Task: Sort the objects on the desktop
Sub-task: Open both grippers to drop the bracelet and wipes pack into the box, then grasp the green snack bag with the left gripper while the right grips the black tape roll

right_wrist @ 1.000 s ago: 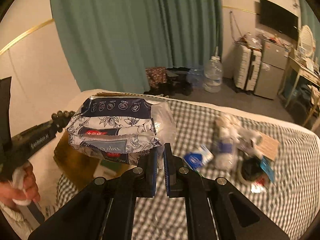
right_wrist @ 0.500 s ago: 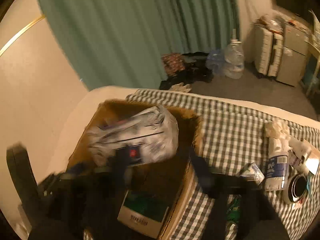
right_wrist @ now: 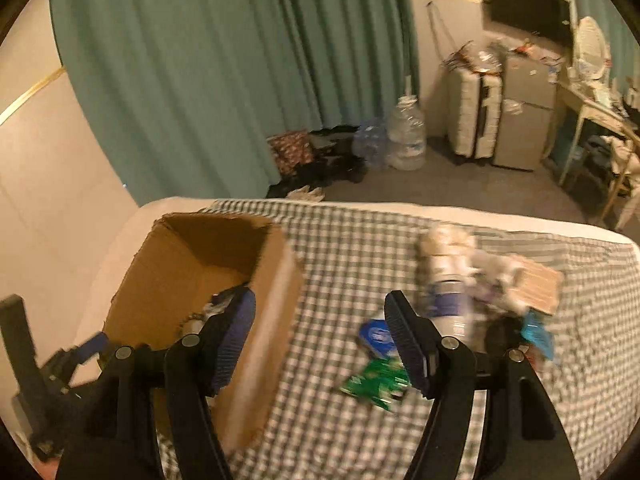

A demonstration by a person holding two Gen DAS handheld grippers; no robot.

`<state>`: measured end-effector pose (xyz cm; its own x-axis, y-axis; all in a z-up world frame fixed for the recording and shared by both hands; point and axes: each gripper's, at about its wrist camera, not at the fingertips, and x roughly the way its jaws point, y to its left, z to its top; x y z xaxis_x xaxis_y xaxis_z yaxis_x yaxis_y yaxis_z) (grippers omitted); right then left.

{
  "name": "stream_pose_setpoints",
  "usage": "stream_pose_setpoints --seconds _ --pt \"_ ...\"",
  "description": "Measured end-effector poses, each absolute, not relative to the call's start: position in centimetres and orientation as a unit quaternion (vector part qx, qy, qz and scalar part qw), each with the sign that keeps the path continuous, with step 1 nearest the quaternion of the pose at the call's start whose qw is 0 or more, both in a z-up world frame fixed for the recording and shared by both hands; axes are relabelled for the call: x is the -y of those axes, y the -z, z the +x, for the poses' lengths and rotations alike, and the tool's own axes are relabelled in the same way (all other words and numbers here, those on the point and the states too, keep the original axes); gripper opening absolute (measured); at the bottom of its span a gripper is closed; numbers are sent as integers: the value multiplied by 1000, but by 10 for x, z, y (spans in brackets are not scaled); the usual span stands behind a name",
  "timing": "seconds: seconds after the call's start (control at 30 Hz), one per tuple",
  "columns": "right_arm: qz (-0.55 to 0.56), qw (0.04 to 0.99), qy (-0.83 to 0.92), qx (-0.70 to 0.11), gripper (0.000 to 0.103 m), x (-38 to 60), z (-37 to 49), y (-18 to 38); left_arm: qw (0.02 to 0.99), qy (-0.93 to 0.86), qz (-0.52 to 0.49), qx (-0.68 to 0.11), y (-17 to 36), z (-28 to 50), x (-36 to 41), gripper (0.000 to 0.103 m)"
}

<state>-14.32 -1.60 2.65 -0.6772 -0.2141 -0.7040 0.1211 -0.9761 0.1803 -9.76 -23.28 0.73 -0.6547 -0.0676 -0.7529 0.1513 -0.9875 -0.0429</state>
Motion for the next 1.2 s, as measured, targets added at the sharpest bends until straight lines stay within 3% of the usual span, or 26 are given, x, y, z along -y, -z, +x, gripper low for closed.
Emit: stream_pose_setpoints --seconds 0.1,0.17,0.23,0.43,0.9,1.2 --pt "375 76 922 65 68 -17 -118 -46 67 923 375 -49 -39 -86 212 86" --pt "362 66 928 60 68 -35 -100 -57 66 934 347 -54 -59 -77 199 97" --pt "347 51 935 60 68 -64 -82 -66 49 943 322 -61 -78 -69 183 102" --pt "328 1 940 90 68 -149 -41 -78 28 950 306 -50 -87 -59 134 103" --pt "365 -14 920 139 68 -223 -31 6 -32 916 400 30 54 -83 22 103" --pt "414 22 897 156 68 -198 -66 76 -46 896 439 50 131 -120 17 103"
